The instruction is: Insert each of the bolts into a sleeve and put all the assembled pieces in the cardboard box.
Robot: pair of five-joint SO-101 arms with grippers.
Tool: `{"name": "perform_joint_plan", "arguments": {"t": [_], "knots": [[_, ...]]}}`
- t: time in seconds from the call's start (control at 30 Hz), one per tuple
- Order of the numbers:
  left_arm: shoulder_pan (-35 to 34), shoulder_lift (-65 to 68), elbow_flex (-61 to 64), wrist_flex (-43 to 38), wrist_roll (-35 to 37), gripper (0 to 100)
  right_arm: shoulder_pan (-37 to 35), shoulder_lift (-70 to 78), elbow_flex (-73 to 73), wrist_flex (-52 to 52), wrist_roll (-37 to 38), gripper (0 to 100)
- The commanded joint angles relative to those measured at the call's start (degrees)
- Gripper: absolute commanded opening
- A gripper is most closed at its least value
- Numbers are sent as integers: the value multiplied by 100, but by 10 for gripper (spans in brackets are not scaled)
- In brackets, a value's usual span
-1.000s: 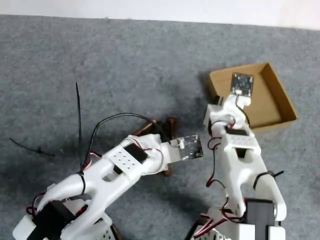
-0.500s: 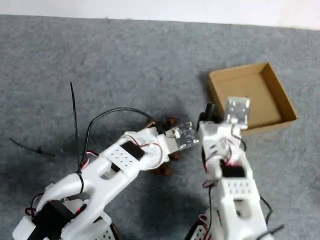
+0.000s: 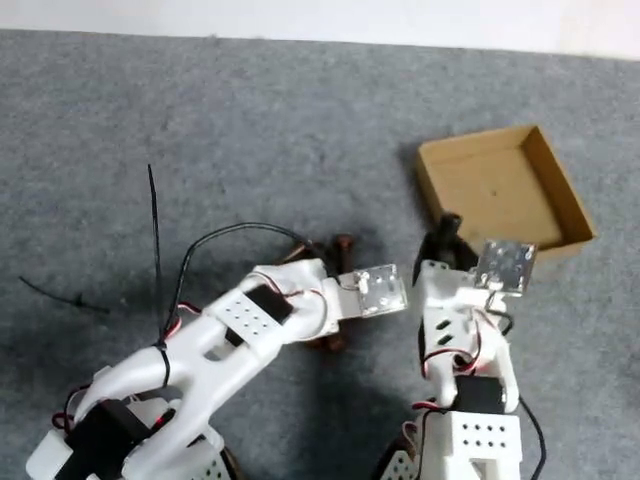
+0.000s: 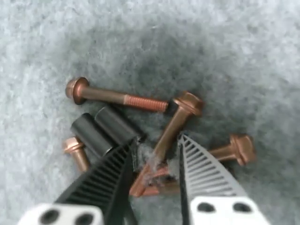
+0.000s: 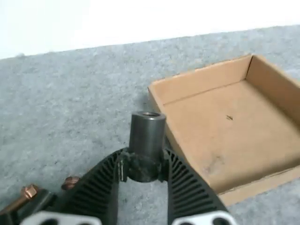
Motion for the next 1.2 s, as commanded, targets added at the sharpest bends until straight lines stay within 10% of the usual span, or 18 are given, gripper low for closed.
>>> {"name": "perform_joint_plan", "arguments": {"t": [0.0, 1.17], "knots": [[233, -22, -189, -97, -193, 137, 92, -145, -66, 13, -9, 4], [154, 1745, -1508, 809, -1143, 140, 92, -145, -57, 4, 0, 4]]}}
